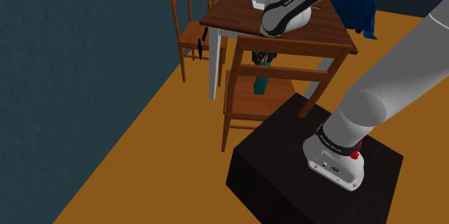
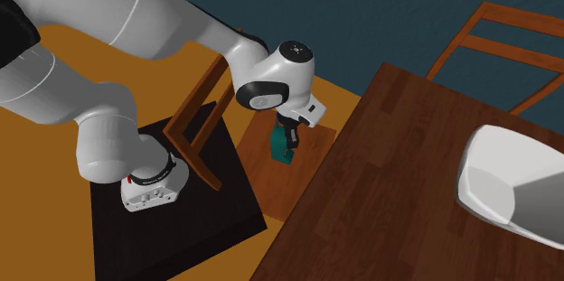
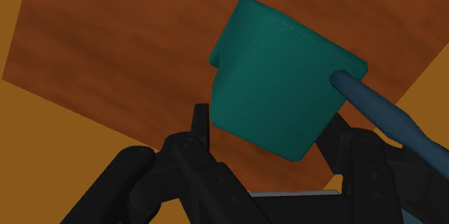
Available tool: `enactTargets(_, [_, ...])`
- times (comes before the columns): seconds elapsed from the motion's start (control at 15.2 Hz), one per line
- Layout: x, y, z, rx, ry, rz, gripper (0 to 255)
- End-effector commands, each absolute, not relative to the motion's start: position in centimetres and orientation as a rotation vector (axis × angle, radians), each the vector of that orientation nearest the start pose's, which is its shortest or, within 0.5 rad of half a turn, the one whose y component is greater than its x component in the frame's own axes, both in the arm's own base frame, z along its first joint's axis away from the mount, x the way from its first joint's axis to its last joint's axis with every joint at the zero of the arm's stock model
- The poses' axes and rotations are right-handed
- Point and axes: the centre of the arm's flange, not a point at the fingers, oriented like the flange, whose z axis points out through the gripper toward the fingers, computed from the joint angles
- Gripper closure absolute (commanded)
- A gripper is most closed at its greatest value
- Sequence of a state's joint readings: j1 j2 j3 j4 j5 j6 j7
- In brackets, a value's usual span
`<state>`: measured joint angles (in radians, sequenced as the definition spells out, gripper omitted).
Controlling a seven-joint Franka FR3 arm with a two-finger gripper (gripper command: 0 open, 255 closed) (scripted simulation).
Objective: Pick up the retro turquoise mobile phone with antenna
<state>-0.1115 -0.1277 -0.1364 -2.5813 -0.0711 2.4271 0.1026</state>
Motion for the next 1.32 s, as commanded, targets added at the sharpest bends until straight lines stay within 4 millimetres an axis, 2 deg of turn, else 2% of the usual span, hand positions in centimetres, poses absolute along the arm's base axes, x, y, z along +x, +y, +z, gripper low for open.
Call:
enactTargets(0.0, [42.1, -10.6, 30.2, -3.133, 0.465, 0.049, 255])
enactTargets(0.33, [42.1, -10.6, 30.2, -3.133, 0.465, 0.049, 255])
enactTargets(1.25, [42.1, -10.6, 37.6, -3.133, 0.465, 0.049, 255])
